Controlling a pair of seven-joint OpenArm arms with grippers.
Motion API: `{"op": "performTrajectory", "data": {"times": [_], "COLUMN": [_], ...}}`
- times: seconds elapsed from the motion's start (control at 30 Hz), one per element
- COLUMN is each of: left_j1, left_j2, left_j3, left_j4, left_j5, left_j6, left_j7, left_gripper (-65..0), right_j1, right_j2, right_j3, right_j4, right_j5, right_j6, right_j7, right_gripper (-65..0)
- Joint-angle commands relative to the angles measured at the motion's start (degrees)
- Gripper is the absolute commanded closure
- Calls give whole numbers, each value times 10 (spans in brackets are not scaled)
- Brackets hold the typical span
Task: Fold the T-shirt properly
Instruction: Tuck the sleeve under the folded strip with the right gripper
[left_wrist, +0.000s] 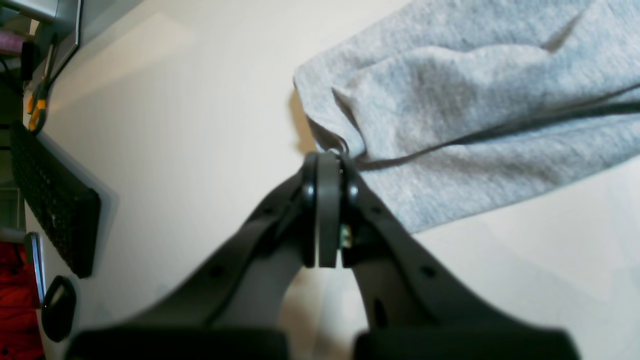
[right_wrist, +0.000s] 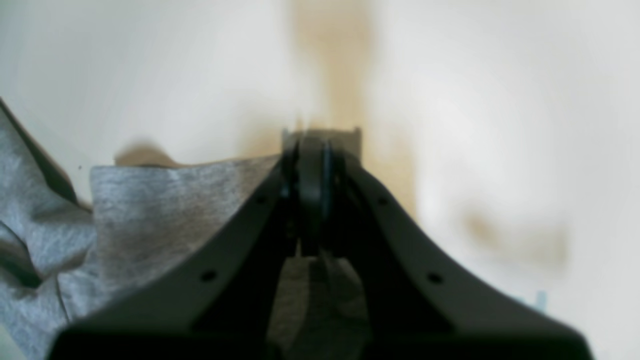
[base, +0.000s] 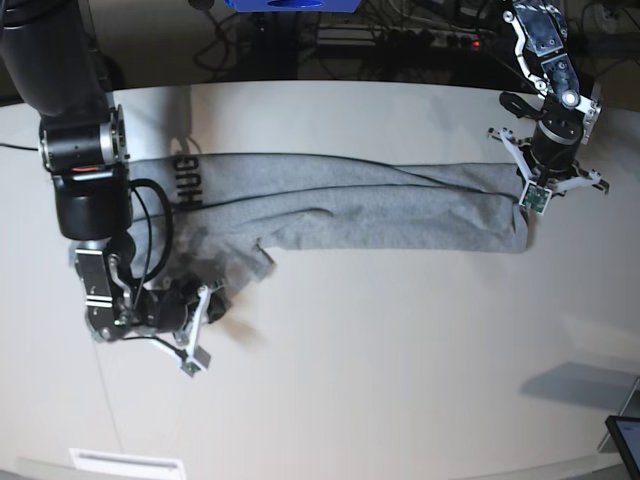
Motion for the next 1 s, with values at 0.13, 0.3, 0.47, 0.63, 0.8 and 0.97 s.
{"op": "performTrajectory", "data": {"times": [0.13,0.3,0.47,0.63,0.8,0.97], "left_j1": [-2,-2,-7,-8,-9,-9], "left_j2": [-6,-6,-6,-6,-6,-6], "left_j3": [-2,0,0,3,4,4], "left_j4": [8,8,6,6,6,6], "left_j5": [-2,-2,-1,-2,-4,-5], "left_j6": [6,6,6,6,6,6], "left_j7": [-8,-8,-8,-8,-8,-8], "left_gripper": [-2,-2,-2,-2,-2,-2], "right_j1": [3,-24,-49,-86,-122,-166], "right_j2": [3,3,2,-14,-16,-16], "right_j3": [3,3,9,76,115,138], "right_j4": [87,215,314,410,503,544], "right_j5": [2,2,2,2,2,2], "right_j6": [1,1,-7,-48,-49,-49], "right_j7": [-37,-90,-163,-246,-313,-326], "right_gripper": [-1,-1,-1,-1,-1,-1]}}
